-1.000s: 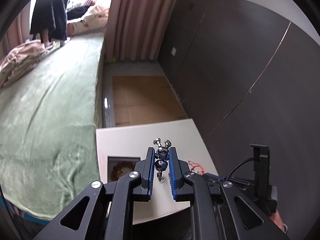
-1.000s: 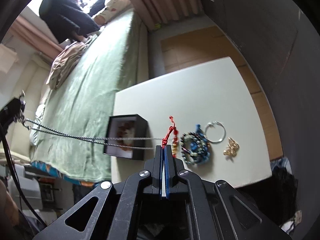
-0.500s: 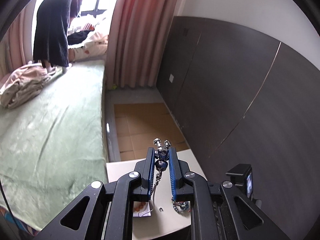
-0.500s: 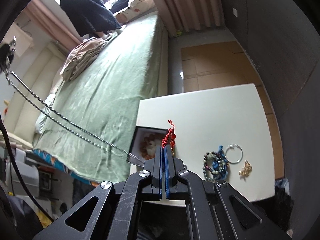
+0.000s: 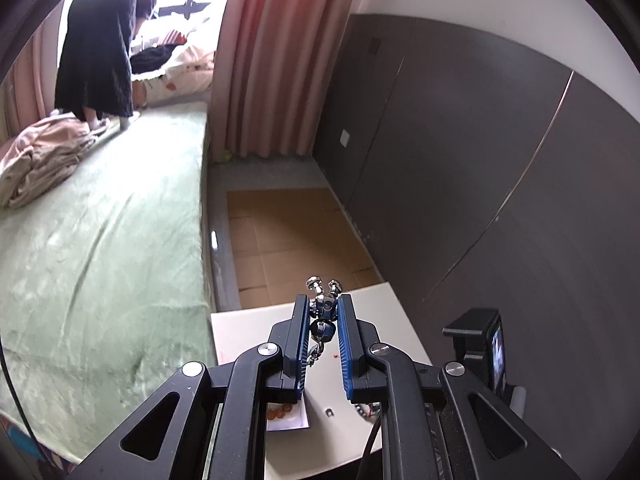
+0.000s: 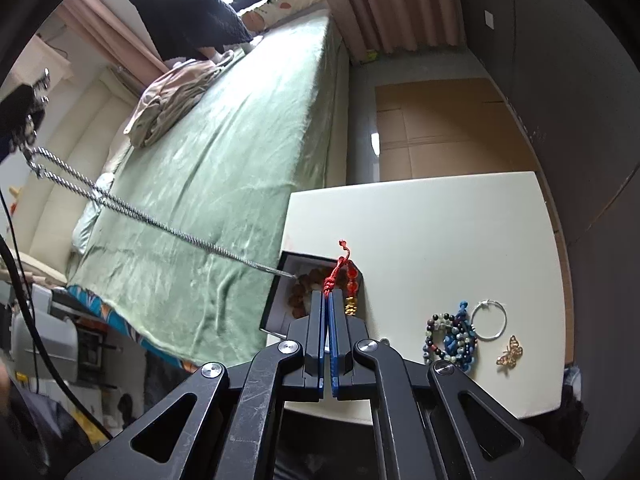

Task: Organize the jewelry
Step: 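Carry both pendants over the black box and open both grippers, then grasp the dark bead bracelet with the left gripper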

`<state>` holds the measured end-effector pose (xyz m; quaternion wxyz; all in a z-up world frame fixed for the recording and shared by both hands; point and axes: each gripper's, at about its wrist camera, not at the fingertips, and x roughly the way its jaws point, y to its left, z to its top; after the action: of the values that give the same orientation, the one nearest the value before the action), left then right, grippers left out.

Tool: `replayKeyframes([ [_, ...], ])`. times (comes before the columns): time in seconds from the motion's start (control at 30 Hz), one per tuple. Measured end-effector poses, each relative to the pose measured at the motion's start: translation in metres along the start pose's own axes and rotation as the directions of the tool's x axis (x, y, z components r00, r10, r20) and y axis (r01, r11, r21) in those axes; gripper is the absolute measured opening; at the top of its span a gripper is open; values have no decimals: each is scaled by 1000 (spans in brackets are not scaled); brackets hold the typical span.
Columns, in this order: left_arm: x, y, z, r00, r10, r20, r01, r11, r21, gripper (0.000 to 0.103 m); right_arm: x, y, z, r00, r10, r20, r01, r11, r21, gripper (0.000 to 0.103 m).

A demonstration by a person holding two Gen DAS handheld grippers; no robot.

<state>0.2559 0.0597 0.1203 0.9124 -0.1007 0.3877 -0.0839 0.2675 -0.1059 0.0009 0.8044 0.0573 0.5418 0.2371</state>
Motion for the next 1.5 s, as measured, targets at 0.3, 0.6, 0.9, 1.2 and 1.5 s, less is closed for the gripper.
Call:
replayKeyframes([
  [0.3, 45, 25, -13, 997, 8, -81, -12, 999, -52, 14, 25, -12, 9, 999, -2, -37, 2, 1000, 16, 3],
  [0.6, 126, 57, -69, 960, -19, -280, -21, 990, -138, 23, 44, -14, 12, 998, 16, -67, -15, 1000, 22, 3],
  [0.9, 130, 110, -101, 950, -1, -311, -91, 955, -283, 54, 61, -2, 15, 993, 50, -103, -51, 999, -10, 3],
  [1.2, 116, 156, -117, 943, 67, -327, -188, 916, -354, 54, 84, 20, 18, 977, 118, -180, -125, 992, -33, 20],
  [1.5, 122, 147, -129, 938, 52, -343, -182, 916, -359, 54, 68, -22, 2, 985, 47, -163, -41, 998, 36, 57],
])
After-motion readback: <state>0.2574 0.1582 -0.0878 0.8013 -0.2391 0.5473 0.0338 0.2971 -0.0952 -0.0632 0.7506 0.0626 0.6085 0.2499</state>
